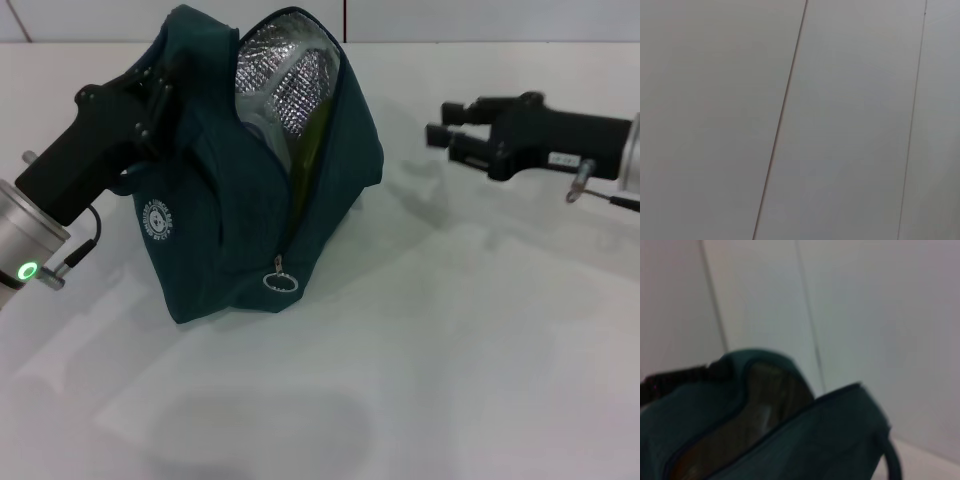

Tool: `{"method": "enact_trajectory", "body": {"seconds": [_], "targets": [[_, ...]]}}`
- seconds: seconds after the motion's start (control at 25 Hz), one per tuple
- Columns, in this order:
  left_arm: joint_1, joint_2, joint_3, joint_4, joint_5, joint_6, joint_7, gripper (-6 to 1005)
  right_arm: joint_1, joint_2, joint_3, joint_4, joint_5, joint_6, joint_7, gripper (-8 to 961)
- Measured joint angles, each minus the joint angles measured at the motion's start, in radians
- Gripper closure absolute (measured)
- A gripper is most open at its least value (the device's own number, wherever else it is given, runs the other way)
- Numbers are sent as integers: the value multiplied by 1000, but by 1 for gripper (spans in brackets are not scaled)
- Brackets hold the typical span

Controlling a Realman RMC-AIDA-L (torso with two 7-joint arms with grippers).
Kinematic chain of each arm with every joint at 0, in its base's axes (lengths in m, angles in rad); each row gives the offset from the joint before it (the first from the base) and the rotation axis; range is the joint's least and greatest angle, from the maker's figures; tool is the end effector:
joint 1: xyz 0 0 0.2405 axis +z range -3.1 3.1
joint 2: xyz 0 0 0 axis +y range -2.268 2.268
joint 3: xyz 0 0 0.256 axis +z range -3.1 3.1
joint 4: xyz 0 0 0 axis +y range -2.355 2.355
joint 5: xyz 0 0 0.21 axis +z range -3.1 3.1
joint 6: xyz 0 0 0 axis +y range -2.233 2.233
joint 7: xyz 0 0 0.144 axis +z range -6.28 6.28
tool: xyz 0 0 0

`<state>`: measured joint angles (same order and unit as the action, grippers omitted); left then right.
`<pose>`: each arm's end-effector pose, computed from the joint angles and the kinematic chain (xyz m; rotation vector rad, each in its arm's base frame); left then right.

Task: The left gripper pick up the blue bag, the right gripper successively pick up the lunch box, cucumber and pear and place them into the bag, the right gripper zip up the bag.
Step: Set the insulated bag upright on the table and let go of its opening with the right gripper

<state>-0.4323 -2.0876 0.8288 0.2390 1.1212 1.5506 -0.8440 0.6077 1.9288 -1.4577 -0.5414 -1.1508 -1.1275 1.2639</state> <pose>-0.2735 0.3130 0.0014 -2.0162 -0.5114 -1.2646 0.2141 0.3897 -0.0122 -2.5939 0.4565 0.7604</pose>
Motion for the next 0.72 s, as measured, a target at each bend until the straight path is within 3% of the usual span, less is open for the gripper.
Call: {"method": "enact_trajectory", "body": {"seconds": [0.24, 0.4, 0.72], "targets": [[0, 0, 3, 0, 0, 0, 0, 952, 52, 48, 0, 18, -134, 37, 17, 622], [3, 0, 4, 0, 0, 1, 0, 952, 80, 79, -1, 12, -188, 86, 18, 523], [0, 0, 6, 0, 0, 1, 0, 952, 149, 94, -72, 14, -216, 102, 19, 490]]}}
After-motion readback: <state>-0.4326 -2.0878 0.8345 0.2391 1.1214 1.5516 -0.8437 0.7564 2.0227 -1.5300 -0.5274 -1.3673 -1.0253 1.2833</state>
